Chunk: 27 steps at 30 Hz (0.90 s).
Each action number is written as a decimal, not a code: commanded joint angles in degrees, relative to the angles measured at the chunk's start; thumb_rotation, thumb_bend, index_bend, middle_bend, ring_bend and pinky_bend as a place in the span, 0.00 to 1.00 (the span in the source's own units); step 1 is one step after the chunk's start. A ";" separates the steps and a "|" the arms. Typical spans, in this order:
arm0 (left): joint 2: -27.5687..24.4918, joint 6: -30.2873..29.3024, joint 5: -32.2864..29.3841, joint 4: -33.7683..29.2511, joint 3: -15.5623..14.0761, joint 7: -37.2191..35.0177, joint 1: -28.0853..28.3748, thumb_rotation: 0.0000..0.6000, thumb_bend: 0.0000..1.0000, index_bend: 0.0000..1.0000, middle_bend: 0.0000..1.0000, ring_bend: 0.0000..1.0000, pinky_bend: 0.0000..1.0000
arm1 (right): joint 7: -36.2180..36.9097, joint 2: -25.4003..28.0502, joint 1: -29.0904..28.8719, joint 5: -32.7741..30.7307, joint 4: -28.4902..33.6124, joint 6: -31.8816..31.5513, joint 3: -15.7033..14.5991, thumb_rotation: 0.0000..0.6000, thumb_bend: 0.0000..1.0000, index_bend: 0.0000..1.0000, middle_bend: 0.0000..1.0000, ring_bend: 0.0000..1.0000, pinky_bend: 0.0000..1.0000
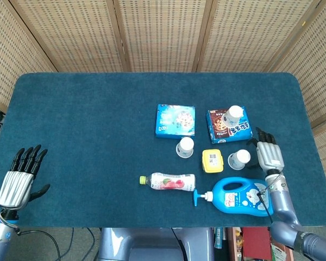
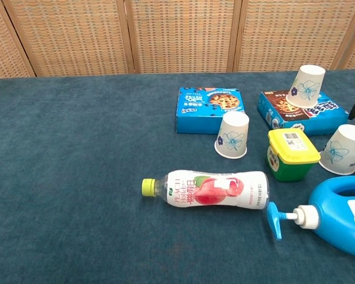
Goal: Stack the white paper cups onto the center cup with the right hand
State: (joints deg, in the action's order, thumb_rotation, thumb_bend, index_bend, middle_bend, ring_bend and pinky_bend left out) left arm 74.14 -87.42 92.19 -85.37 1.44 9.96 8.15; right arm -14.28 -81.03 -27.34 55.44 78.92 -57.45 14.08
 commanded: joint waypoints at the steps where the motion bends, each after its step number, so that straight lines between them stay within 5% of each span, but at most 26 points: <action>1: -0.03 -0.05 -0.02 0.01 0.01 -0.14 -0.02 1.00 0.21 0.00 0.00 0.00 0.00 | -0.33 -0.01 -0.15 -0.36 0.11 -0.14 0.01 1.00 0.09 0.40 0.02 0.00 0.00; 27: 0.01 -0.12 0.20 0.14 -0.16 -0.40 0.06 1.00 0.21 0.00 0.00 0.00 0.00 | -1.79 -1.71 -1.34 -0.29 0.86 -1.49 -1.07 1.00 0.09 0.50 0.08 0.00 0.00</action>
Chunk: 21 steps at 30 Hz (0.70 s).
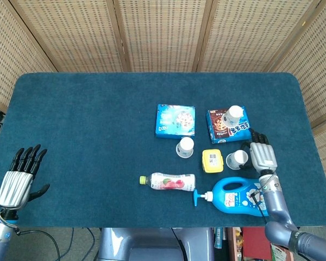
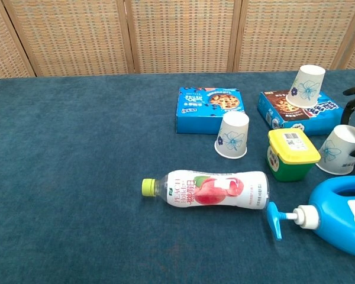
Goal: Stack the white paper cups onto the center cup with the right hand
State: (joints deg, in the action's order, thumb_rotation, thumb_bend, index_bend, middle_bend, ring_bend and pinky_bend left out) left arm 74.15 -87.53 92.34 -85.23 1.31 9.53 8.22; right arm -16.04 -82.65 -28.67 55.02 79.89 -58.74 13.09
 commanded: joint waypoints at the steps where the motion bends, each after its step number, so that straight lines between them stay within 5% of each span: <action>1: 0.01 0.02 0.05 -0.01 -0.05 0.06 0.01 1.00 0.21 0.00 0.00 0.00 0.00 | -0.07 -0.04 -0.02 0.12 -0.08 -0.27 -0.11 1.00 0.09 0.50 0.08 0.00 0.00; 12: -0.11 -0.48 0.22 0.05 0.01 -0.29 -0.10 1.00 0.21 0.00 0.00 0.00 0.00 | -3.50 4.41 -1.05 1.31 6.04 -3.65 1.74 1.00 0.09 0.50 0.08 0.00 0.00; 21: -0.13 -0.62 0.52 -0.13 -0.17 -0.05 -0.16 1.00 0.21 0.00 0.00 0.00 0.00 | -10.20 10.88 -2.43 2.24 21.01 -9.90 5.20 1.00 0.09 0.51 0.08 0.00 0.00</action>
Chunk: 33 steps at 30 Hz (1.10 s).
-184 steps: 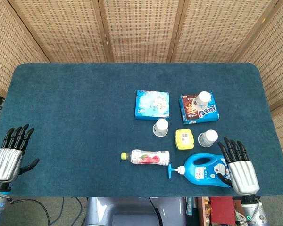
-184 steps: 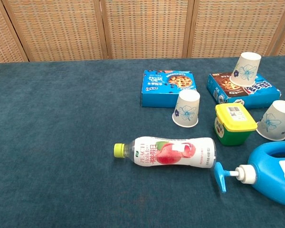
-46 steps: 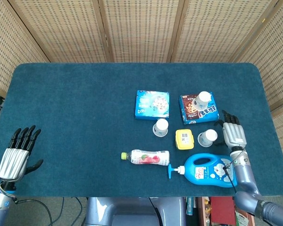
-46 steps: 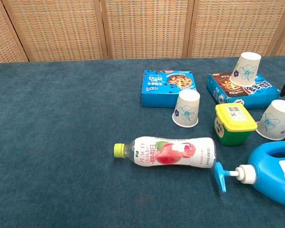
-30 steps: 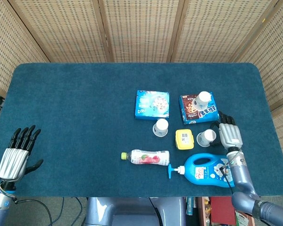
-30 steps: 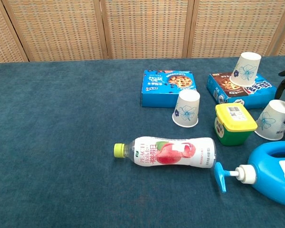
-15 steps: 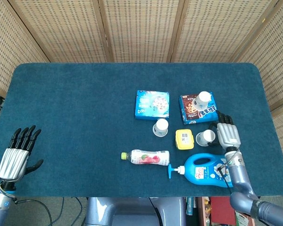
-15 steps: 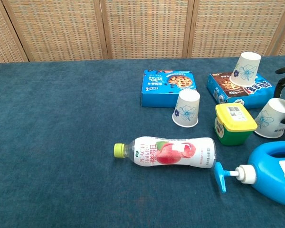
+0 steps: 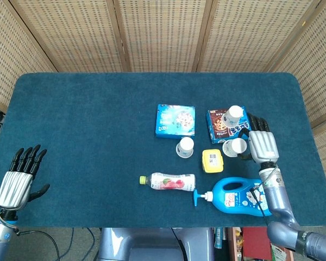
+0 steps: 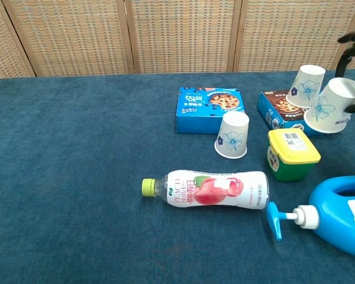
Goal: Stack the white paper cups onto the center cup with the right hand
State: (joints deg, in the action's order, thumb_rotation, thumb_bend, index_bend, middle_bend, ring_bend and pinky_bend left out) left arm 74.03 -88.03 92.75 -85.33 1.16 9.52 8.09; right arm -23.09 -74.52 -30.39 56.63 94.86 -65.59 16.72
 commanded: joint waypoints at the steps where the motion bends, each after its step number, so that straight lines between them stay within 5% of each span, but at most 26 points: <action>1: -0.01 -0.27 0.24 -0.01 -0.05 -0.08 -0.06 1.00 0.21 0.00 0.00 0.00 0.00 | -3.89 3.18 -0.81 0.94 7.93 -3.71 1.64 1.00 0.09 0.51 0.08 0.00 0.00; 12: 0.05 -0.38 0.66 -0.05 -0.27 0.18 -0.11 1.00 0.21 0.00 0.00 0.00 0.00 | -8.27 1.14 -4.13 -0.85 14.16 -4.52 1.76 1.00 0.09 0.51 0.08 0.00 0.00; 33: 0.11 0.31 0.25 0.33 -0.20 -0.19 0.14 1.00 0.21 0.00 0.00 0.00 0.00 | -8.00 -7.78 -9.96 -5.82 5.59 -2.52 1.52 1.00 0.09 0.51 0.08 0.00 0.00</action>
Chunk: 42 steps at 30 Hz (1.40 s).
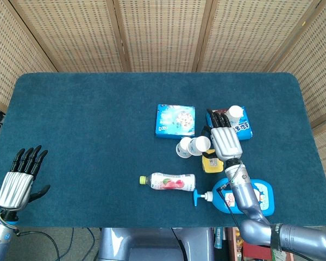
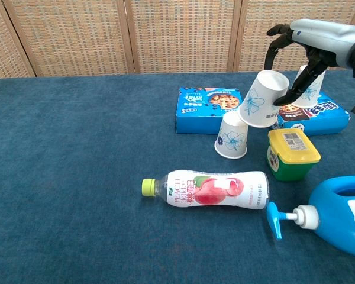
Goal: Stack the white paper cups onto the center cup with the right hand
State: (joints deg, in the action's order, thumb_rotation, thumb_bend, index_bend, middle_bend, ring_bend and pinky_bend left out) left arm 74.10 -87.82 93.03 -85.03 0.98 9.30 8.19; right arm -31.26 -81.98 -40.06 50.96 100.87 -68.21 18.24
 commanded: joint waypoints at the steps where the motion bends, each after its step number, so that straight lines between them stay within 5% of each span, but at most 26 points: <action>1: 0.06 0.15 -0.05 0.04 -0.02 0.05 0.05 1.00 0.21 0.00 0.00 0.00 0.00 | 0.22 -0.43 -0.36 -0.21 -0.54 0.10 0.01 1.00 0.09 0.51 0.08 0.00 0.00; 29: 0.15 1.63 -0.52 0.54 -0.26 -0.71 0.72 1.00 0.21 0.00 0.00 0.00 0.00 | 0.21 -8.22 -5.47 -3.01 -10.40 3.01 -0.77 1.00 0.09 0.51 0.04 0.00 0.00; 38: 0.30 1.66 -0.49 0.73 -0.27 -0.73 0.81 1.00 0.21 0.00 0.00 0.00 0.00 | -0.31 -7.70 -5.55 -2.30 -10.22 2.43 -0.96 1.00 0.09 0.29 0.00 0.00 0.00; 42: 0.27 1.61 -0.57 0.76 -0.25 -0.79 0.78 1.00 0.21 0.00 0.00 0.00 0.00 | -1.69 -6.32 -5.75 -2.33 -8.86 1.74 -0.57 1.00 0.09 0.27 0.00 0.00 0.00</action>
State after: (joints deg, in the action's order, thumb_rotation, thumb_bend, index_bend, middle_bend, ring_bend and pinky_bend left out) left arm 74.37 -86.21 92.46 -84.27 0.73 8.51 8.96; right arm -32.68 -88.62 -45.75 48.62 91.70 -66.24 17.51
